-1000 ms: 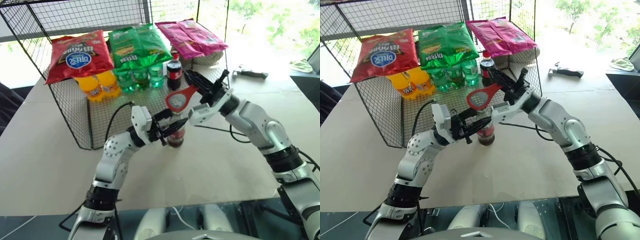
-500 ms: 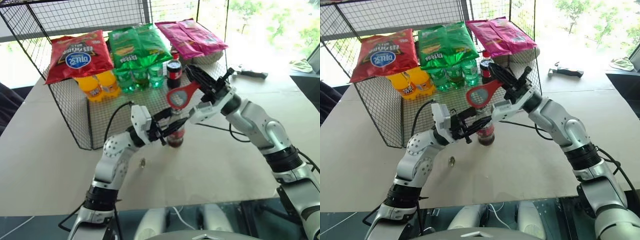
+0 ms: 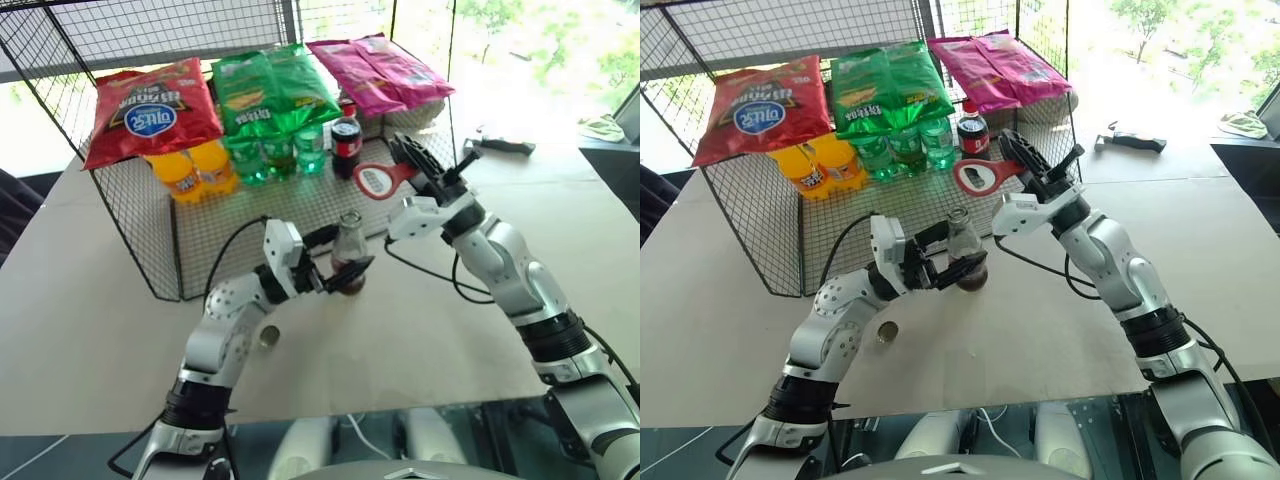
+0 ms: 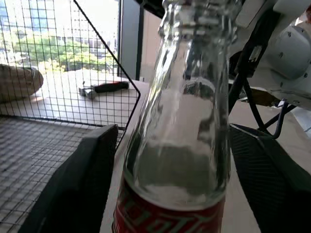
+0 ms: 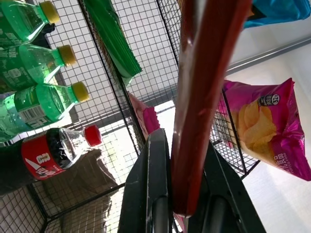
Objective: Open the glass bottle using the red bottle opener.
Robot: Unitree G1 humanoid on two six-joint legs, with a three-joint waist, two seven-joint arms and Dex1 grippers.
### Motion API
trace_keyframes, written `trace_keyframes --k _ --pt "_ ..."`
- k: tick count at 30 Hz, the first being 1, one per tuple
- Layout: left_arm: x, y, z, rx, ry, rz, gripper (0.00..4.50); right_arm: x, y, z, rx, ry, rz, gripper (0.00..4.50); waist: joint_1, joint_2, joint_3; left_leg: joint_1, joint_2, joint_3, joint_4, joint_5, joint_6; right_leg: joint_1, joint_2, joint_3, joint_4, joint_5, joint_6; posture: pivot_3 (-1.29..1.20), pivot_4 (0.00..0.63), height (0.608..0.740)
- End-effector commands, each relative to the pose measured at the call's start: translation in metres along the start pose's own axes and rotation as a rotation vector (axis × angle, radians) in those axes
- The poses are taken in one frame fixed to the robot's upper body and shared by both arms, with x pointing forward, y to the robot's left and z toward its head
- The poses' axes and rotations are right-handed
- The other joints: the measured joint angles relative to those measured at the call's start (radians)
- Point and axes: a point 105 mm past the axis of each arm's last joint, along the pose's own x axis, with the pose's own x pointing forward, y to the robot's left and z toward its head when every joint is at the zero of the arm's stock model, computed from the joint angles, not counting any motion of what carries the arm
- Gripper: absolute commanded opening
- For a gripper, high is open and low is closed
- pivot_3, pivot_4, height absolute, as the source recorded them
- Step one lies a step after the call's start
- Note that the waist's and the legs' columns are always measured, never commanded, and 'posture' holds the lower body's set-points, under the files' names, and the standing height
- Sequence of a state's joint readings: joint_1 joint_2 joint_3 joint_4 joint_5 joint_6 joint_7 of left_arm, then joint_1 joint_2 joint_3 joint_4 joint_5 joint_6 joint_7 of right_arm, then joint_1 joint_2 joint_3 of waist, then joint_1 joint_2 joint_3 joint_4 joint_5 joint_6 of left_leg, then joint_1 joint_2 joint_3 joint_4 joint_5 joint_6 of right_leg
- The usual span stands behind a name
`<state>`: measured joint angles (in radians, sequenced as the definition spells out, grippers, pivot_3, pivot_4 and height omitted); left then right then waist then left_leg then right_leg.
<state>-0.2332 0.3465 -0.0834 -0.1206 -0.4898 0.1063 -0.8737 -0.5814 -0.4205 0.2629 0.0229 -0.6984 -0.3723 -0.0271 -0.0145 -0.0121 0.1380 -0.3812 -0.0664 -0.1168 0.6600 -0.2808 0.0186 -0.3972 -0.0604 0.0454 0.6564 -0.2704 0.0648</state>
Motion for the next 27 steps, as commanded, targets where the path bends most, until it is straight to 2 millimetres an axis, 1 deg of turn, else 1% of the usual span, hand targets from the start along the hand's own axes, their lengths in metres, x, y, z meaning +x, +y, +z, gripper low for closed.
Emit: trace_keyframes --k 1,3,6,11,14,16,18,22,25,27 --pt "0.002 -0.003 0.01 0.016 -0.022 -0.035 4.48 0.0 -0.008 0.0 0.0 -0.002 -0.023 0.0 0.0 0.0 0.0 0.0 0.0 0.0 -0.001 0.0 0.0 0.0 0.0 0.0 -0.001 0.0 0.0 0.0 0.15 0.74" --pt "0.001 -0.004 0.01 0.014 -0.022 -0.039 4.48 -0.001 -0.007 -0.001 0.01 0.003 -0.016 0.0 0.0 0.0 0.0 0.0 0.0 0.0 -0.001 0.0 0.0 0.0 0.0 0.0 -0.001 0.0 0.0 0.0 0.15 0.74" --pt "-0.002 -0.005 0.01 0.021 -0.015 -0.036 4.48 -0.005 -0.002 -0.004 0.072 0.03 0.0 0.0 0.0 0.0 0.0 0.0 0.0 0.0 -0.002 0.0 0.0 0.0 0.0 0.0 -0.002 0.0 0.0 0.0 0.15 0.74" --pt "-0.008 -0.006 0.01 0.027 -0.005 -0.037 4.48 -0.023 0.022 -0.015 0.332 0.144 0.06 0.0 0.0 0.0 0.0 0.0 0.0 0.0 -0.003 0.0 0.0 0.0 -0.001 0.0 -0.003 0.0 0.0 0.0 0.15 0.74" --pt "-0.013 -0.006 0.01 0.031 0.01 -0.033 4.48 -0.042 0.038 -0.026 0.554 0.274 0.082 0.0 0.0 0.0 0.0 0.0 0.0 0.0 -0.003 0.0 0.0 0.0 -0.002 0.0 -0.003 0.0 0.0 0.0 0.15 0.74" --pt "-0.015 -0.006 0.009 0.035 0.02 -0.03 4.48 -0.055 0.055 -0.029 0.706 0.343 0.141 0.0 0.001 0.0 0.0 0.0 0.0 0.0 -0.003 0.0 0.0 0.0 -0.002 0.0 -0.003 0.0 0.0 0.0 0.15 0.74" --pt "-0.015 -0.006 0.009 0.035 0.023 -0.028 4.48 -0.066 0.067 -0.027 0.855 0.397 0.181 0.0 0.001 0.001 0.0 0.0 0.0 0.0 -0.003 0.0 0.0 0.0 -0.002 0.0 -0.003 0.0 0.0 0.0 0.15 0.74" --pt "-0.018 -0.009 0.009 0.034 0.026 -0.03 4.48 -0.079 0.076 -0.022 1.067 0.479 0.202 0.0 -0.002 0.001 0.001 0.0 0.001 0.0 -0.003 0.0 0.0 0.0 -0.003 0.001 -0.003 0.0 0.0 0.0 0.15 0.74" --pt "-0.02 -0.011 0.008 0.034 0.036 -0.031 4.48 -0.087 0.08 -0.025 1.165 0.56 0.21 0.0 0.001 0.001 0.001 0.0 0.001 0.0 -0.004 0.0 0.0 0.0 -0.004 0.0 -0.003 0.0 0.0 0.0 0.15 0.74" --pt "-0.023 -0.01 0.007 0.036 0.042 -0.027 4.48 -0.093 0.08 -0.029 1.201 0.608 0.206 0.0 0.002 0.001 0.001 0.001 0.001 0.0 -0.004 0.0 0.0 0.0 -0.004 0.0 -0.003 0.0 0.0 0.0 0.15 0.74"
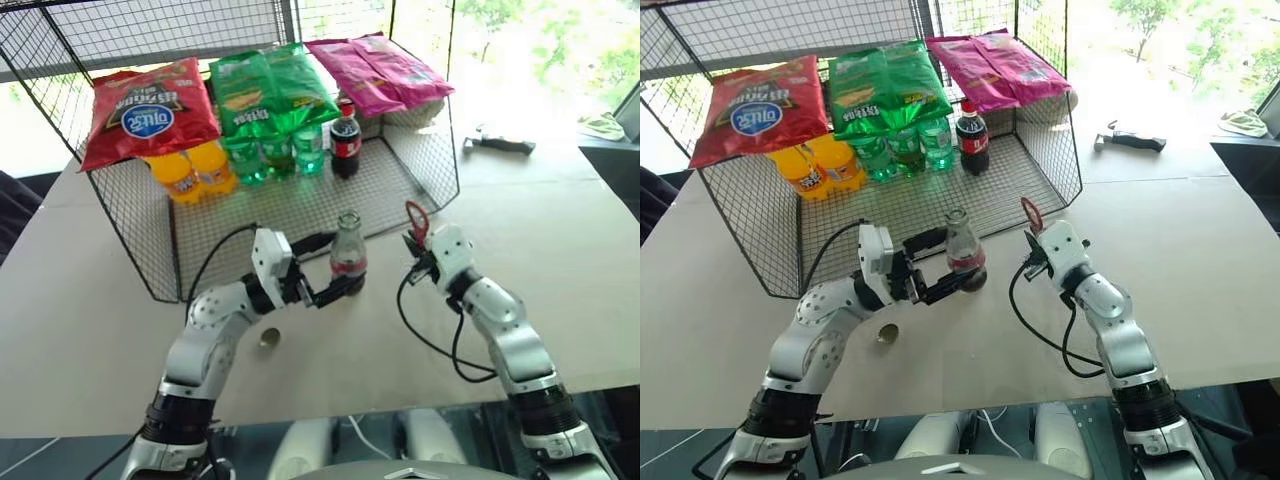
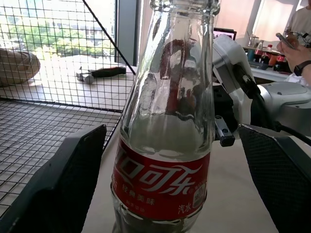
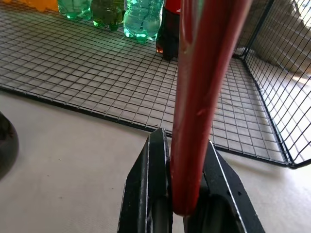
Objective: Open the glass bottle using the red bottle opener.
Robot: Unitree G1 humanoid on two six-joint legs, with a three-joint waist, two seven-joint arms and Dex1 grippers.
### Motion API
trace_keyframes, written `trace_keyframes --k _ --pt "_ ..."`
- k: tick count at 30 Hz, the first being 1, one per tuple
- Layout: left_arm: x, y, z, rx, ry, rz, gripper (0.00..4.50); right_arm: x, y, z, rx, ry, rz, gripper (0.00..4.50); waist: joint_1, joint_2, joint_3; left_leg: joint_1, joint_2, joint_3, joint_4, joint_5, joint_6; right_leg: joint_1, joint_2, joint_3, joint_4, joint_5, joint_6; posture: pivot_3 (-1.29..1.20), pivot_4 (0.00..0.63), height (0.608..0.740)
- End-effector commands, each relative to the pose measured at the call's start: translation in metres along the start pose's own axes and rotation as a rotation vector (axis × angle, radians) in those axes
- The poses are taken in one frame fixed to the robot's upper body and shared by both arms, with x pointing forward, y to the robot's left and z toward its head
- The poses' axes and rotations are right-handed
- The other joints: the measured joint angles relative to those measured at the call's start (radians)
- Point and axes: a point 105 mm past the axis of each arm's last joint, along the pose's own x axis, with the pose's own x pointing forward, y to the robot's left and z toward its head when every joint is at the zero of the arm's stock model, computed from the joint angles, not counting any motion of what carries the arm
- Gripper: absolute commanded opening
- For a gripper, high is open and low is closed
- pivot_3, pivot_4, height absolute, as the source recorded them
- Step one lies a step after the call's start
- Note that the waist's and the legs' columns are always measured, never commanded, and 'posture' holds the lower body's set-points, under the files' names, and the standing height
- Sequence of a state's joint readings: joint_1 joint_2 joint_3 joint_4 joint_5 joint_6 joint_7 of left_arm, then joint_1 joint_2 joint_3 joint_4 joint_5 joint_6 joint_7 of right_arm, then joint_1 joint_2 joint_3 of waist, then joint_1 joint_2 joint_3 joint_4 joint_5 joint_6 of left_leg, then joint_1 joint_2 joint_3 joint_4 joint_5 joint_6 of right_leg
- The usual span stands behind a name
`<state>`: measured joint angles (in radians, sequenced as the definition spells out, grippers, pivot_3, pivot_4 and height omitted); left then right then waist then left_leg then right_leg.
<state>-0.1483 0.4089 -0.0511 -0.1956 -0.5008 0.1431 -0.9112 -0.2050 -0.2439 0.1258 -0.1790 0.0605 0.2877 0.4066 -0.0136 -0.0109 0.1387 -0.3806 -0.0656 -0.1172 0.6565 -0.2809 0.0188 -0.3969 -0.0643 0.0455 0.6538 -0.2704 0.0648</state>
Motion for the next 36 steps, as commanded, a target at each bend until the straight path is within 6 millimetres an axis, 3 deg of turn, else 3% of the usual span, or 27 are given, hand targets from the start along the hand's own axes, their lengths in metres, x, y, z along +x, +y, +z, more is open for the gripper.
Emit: trace_keyframes --k 1,4,9,11,17,23,28,32,36 --pt "-0.003 -0.003 0.01 0.04 -0.017 -0.01 4.5 -0.008 -0.009 0.004 0.089 0.025 -0.029 0.41 0.002 0.0 0.0 0.0 0.0 0.0 0.0 0.0 0.0 0.0 0.0 0.0 0.0 0.0 0.0 0.0 0.15 0.74" --pt "-0.007 -0.003 0.009 0.04 -0.013 -0.007 4.5 -0.011 -0.013 0.0 0.121 0.06 -0.036 1.56 0.002 0.0 0.0 0.0 0.0 0.0 0.0 0.0 0.0 0.0 0.0 0.0 0.0 0.0 0.0 0.0 0.15 0.74" --pt "-0.021 -0.008 0.006 0.034 0.018 0.001 4.5 -0.024 -0.024 -0.009 0.12 0.099 -0.06 3.87 0.001 0.0 0.0 0.0 0.0 0.0 -0.002 0.0 0.0 0.0 -0.001 0.0 -0.001 0.0 0.0 0.0 0.15 0.74" --pt "-0.027 -0.011 0.005 0.031 0.034 0.006 4.5 -0.032 -0.03 -0.013 0.116 0.112 -0.068 4.42 0.0 0.0 0.0 0.0 0.0 0.0 -0.003 0.0 0.0 0.0 -0.001 0.0 -0.002 0.0 0.0 0.0 0.15 0.74" --pt "-0.057 -0.01 0.01 0.044 0.087 0.082 4.5 -0.07 -0.054 -0.02 0.071 0.139 -0.058 4.42 0.003 0.0 0.0 0.0 0.0 0.0 -0.004 0.0 0.0 0.0 -0.002 -0.001 -0.005 0.0 0.0 0.0 0.15 0.74" --pt "-0.087 -0.012 0.012 0.02 0.144 0.168 4.5 -0.1 -0.055 -0.016 0.058 0.132 0.04 4.42 0.001 0.001 0.001 0.001 0.0 0.0 -0.005 -0.002 0.004 0.002 -0.002 -0.001 -0.004 0.0 0.0 0.0 0.15 0.74" --pt "-0.121 -0.02 -0.008 -0.068 0.238 0.302 4.5 -0.134 -0.049 -0.027 0.1 0.119 0.148 4.42 0.003 0.002 0.001 0.001 0.0 -0.001 -0.006 -0.002 0.004 0.004 -0.002 -0.002 -0.008 0.0 0.0 0.0 0.15 0.74" --pt "-0.147 -0.021 -0.026 -0.097 0.314 0.419 4.5 -0.149 -0.054 -0.037 0.094 0.108 0.142 4.42 0.005 0.002 0.001 0.002 0.0 -0.001 -0.005 -0.004 0.006 0.005 -0.004 -0.002 -0.009 0.0 0.0 0.0 0.15 0.74" --pt "-0.159 -0.025 -0.037 -0.12 0.359 0.495 4.5 -0.161 -0.059 -0.047 0.086 0.104 0.139 4.42 0.006 0.002 0.002 0.003 0.0 -0.002 -0.005 -0.004 0.006 0.008 -0.004 -0.002 -0.009 0.0 0.0 0.0 0.15 0.74"
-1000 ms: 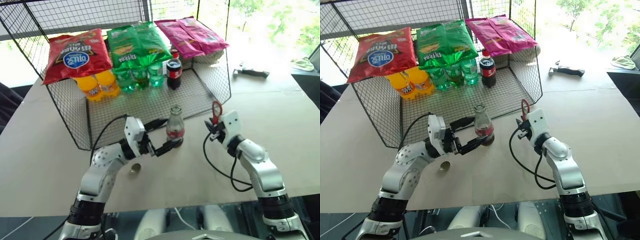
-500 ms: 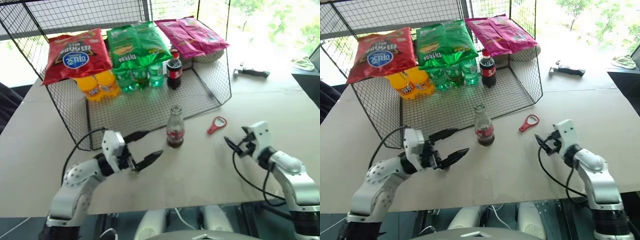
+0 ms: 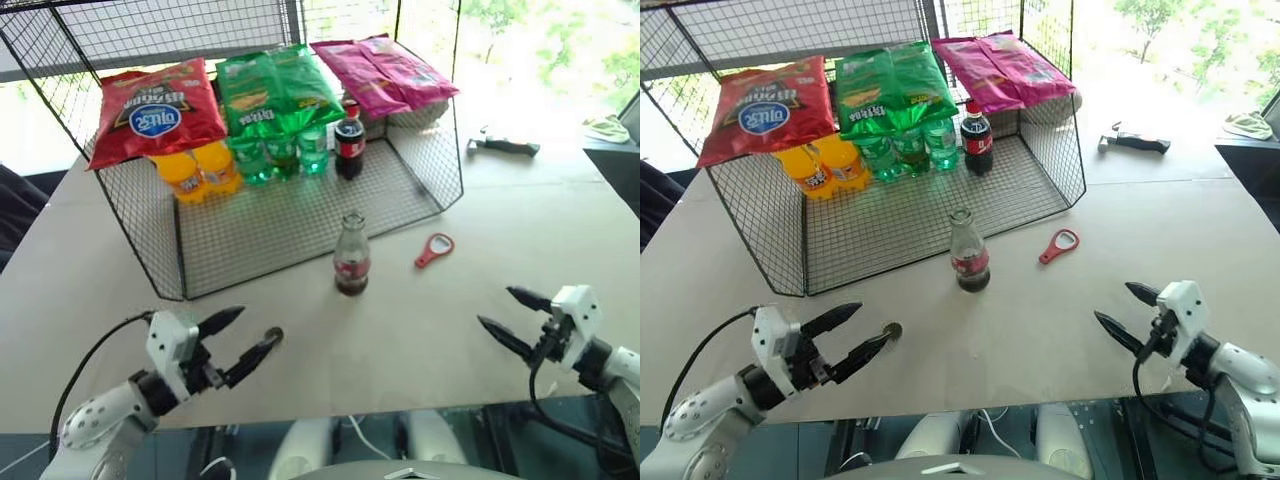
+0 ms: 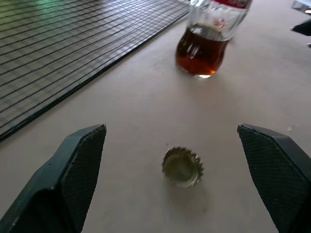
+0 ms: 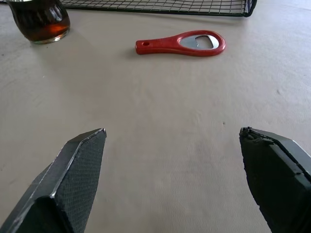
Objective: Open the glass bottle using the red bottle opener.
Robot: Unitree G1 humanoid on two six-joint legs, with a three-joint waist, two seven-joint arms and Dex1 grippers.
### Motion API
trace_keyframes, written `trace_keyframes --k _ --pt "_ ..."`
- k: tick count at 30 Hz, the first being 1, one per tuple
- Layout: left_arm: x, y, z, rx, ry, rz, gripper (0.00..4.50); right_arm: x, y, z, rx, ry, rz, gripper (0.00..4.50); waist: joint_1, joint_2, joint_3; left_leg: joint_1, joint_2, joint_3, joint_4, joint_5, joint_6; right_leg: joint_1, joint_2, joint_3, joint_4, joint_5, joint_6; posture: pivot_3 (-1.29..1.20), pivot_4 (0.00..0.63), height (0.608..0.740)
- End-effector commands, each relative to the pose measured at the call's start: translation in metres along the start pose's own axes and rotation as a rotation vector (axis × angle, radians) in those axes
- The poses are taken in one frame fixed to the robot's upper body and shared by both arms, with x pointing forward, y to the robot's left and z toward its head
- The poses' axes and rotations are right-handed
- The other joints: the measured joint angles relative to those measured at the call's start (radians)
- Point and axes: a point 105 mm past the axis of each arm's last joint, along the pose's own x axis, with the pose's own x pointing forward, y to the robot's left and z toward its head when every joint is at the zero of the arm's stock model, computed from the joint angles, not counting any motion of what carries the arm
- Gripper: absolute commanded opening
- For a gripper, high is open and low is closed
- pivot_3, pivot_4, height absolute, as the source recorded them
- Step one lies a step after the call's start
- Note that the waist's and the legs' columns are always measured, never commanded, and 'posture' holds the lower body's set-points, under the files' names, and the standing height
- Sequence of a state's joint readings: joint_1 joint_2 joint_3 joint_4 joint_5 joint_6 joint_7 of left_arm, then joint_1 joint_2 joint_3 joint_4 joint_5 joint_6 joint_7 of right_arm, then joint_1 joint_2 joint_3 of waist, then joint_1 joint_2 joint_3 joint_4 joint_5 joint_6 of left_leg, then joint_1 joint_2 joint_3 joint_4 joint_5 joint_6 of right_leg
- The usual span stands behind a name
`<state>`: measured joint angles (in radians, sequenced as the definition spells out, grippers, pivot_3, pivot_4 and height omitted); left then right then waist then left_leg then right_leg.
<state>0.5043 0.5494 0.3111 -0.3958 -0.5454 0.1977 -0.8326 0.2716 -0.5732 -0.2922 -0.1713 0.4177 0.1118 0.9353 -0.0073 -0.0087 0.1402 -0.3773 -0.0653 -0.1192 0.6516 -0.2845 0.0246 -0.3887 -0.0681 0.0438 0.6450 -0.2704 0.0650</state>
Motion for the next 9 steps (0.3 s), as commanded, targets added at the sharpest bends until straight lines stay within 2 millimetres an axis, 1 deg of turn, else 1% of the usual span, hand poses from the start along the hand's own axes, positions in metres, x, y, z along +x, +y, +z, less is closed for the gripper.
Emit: trace_keyframes --k 1,4,6,9 --pt "-0.006 0.005 -0.002 0.041 0.007 0.076 4.5 -0.011 -0.007 0.006 -0.048 -0.056 -0.012 4.42 0.0 0.0 0.0 0.0 0.0 0.0 0.0 0.0 0.0 0.0 0.0 0.0 0.0 0.0 0.0 0.0 0.15 0.74" --pt "-0.008 0.01 -0.012 0.078 0.038 0.138 4.5 -0.014 -0.013 0.004 -0.043 -0.068 -0.037 4.42 0.002 0.0 0.0 0.0 0.0 0.0 0.0 0.0 0.0 0.0 0.0 0.0 0.0 0.0 0.0 0.0 0.15 0.74" --pt "-0.009 0.015 -0.018 0.111 0.063 0.169 4.5 -0.013 -0.013 0.003 -0.053 -0.074 -0.03 4.42 0.004 0.0 0.0 0.0 0.0 -0.001 0.0 0.0 0.0 0.0 0.0 0.0 0.0 0.0 0.0 0.0 0.15 0.74" --pt "-0.008 0.017 -0.019 0.131 0.066 0.182 4.5 -0.01 -0.013 0.002 -0.068 -0.075 -0.02 4.42 0.006 0.0 0.0 0.0 0.0 -0.001 0.0 0.0 0.0 0.0 0.0 0.0 -0.001 0.0 0.0 0.0 0.15 0.74"
